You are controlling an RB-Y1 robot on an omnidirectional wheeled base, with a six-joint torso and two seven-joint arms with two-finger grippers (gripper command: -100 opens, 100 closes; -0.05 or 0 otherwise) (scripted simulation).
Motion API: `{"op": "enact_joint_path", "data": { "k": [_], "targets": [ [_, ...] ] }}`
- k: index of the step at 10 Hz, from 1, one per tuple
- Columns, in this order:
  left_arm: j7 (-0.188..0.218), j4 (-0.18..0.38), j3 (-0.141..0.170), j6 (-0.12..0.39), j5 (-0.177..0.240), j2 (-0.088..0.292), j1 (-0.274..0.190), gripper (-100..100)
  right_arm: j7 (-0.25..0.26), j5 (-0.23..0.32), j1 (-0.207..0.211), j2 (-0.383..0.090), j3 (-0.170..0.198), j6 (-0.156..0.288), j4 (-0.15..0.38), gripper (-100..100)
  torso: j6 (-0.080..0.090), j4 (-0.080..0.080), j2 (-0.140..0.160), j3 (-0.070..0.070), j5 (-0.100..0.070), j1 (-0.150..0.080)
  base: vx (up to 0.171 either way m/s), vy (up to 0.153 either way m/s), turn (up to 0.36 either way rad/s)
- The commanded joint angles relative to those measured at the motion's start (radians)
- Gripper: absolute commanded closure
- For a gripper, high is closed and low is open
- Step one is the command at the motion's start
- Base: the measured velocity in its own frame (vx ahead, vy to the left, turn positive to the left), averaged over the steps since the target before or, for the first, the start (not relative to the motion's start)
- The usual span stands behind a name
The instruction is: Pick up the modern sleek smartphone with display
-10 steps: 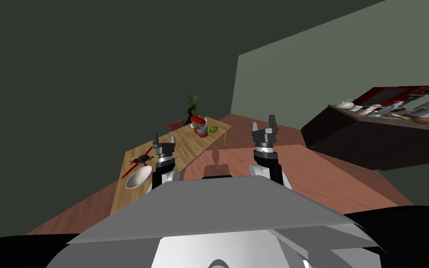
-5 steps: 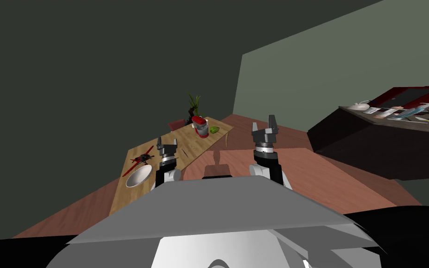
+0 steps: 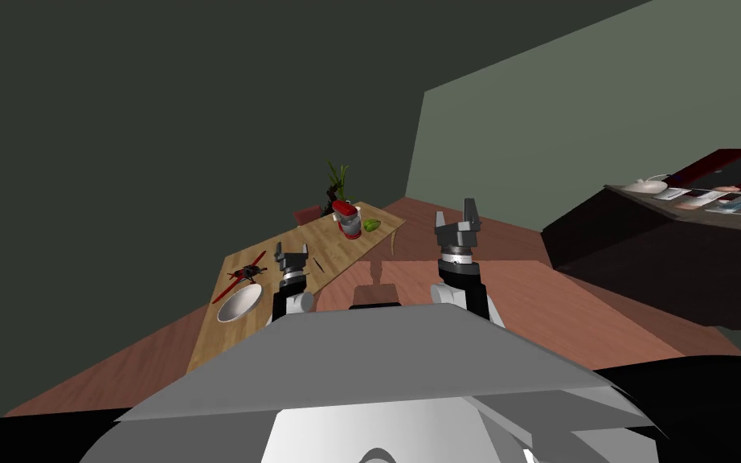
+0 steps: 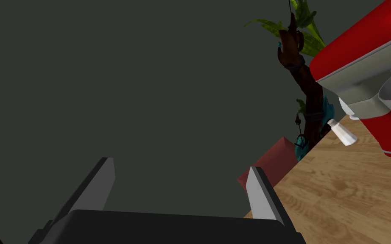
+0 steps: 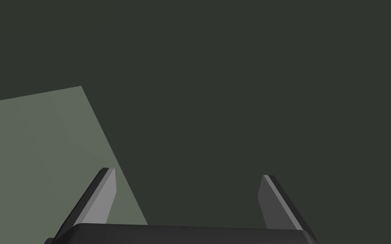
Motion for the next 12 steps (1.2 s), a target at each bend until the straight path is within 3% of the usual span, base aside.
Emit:
{"op": "enact_joint_path", "data": {
  "k": [1,4,5,9,10,12],
  "targets": [
    [0.023,0.028,0.004,-0.002,0.015,0.006,-0.007,-100,0.000,0.000,0.000,0.000,0.000,0.000,0.000,0,0.000,0.000,0.000,0.000,0.000,0.000,0.031,-0.031,0.028],
    [0.112,0.129,0.015,0.010,0.095,0.003,-0.044,-100,0.000,0.000,0.000,0.000,0.000,0.000,0.000,0,0.000,0.000,0.000,0.000,0.000,-0.001,0.045,-0.051,0.094],
    [0.112,0.140,0.015,0.010,0.095,0.003,-0.044,-100,0.000,0.000,0.000,0.000,0.000,0.000,0.000,0,0.000,0.000,-0.001,-0.001,0.000,-0.002,0.040,-0.045,0.045],
    [0.224,0.278,0.031,0.025,0.197,-0.015,-0.092,-100,0.000,0.000,0.000,0.000,0.000,0.000,0.000,0,0.000,0.000,-0.001,-0.001,0.000,-0.001,0.046,-0.044,0.097],
    [0.227,0.284,0.031,0.025,0.197,-0.015,-0.092,-100,0.000,0.000,0.000,0.000,0.000,0.000,0.000,0,0.000,0.000,-0.001,-0.001,0.000,-0.001,0.039,-0.043,0.035],
    [0.279,0.351,0.037,0.032,0.244,-0.031,-0.114,-100,0.000,0.000,0.000,0.000,0.000,0.000,0.000,0,0.000,0.000,0.000,0.000,0.000,0.000,0.036,-0.043,0.070]
  ]
}}
